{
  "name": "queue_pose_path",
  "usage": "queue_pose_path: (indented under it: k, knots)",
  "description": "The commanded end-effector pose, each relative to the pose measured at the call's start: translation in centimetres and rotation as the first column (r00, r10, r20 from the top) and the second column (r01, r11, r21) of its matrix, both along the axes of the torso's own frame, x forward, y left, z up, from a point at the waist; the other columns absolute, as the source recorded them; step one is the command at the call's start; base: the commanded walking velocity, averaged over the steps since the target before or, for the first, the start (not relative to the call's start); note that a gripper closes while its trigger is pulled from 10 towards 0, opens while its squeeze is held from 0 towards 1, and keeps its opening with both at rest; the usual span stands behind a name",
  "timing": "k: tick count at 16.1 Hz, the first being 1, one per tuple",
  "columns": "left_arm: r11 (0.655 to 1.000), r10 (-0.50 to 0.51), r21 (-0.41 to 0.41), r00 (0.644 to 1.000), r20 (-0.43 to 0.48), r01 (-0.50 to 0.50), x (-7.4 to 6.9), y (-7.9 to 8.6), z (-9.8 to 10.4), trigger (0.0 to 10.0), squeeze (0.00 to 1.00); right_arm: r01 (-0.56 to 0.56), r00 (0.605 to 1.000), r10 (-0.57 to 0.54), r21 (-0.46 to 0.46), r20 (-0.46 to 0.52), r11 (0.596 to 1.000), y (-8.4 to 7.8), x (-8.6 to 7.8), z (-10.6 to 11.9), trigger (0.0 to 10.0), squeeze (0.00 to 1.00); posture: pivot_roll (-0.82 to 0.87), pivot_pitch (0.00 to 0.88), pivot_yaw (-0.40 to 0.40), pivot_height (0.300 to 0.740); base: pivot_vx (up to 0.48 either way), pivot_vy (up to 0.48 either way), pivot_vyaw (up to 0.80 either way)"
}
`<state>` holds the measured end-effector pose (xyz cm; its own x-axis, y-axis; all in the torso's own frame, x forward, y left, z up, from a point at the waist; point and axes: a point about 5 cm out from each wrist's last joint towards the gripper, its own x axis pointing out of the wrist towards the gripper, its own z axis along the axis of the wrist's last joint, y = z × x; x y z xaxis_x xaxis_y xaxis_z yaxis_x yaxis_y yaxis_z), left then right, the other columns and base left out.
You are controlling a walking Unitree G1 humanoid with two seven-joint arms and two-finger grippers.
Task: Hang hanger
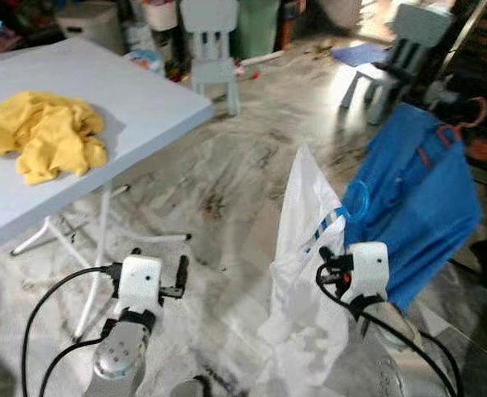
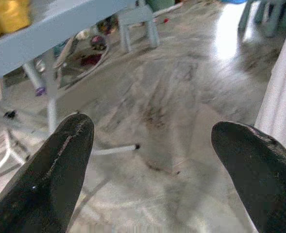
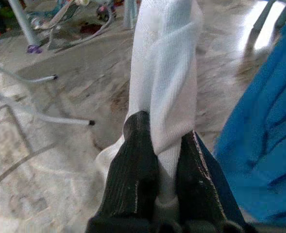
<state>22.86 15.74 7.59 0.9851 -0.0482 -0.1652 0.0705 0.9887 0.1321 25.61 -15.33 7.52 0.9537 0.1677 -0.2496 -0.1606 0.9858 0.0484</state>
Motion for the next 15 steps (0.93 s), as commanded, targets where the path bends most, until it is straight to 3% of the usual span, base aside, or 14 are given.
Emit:
queue_pose_path:
  k: [1,4,12,15]
  knots:
    - [1.000,0.007,0.009,1.000,0.004,-0.007,-0.03,0.11,0.35,10.0,0.00,-0.010,0.999,0.009,0.011,0.034,1.000,0.31,0.04,0.89,10.0,0.00,0.07,0.150,0.004,0.740,0.000,0.000,0.46]
    - [1.000,0.000,0.005,1.000,-0.007,0.000,-0.05,0.07,0.43,10.0,0.00,-0.035,0.999,0.034,0.018,0.043,0.999,1.04,0.17,1.32,10.0,0.00,0.06,0.165,0.011,0.740,0.000,-0.160,0.51]
    - [1.000,-0.025,0.012,0.999,-0.022,0.025,-0.11,-0.28,0.31,10.0,0.00,-0.048,0.997,0.048,0.000,0.058,0.999,0.99,0.66,1.68,10.0,0.00,0.06,0.170,0.014,0.740,0.000,-0.180,0.69]
    - [0.999,-0.038,0.009,0.999,-0.027,0.039,0.19,-0.55,0.15,10.0,0.00,-0.042,0.998,0.042,-0.002,0.054,0.999,0.86,0.51,1.55,10.0,0.00,0.05,0.158,0.013,0.740,0.000,0.000,0.16]
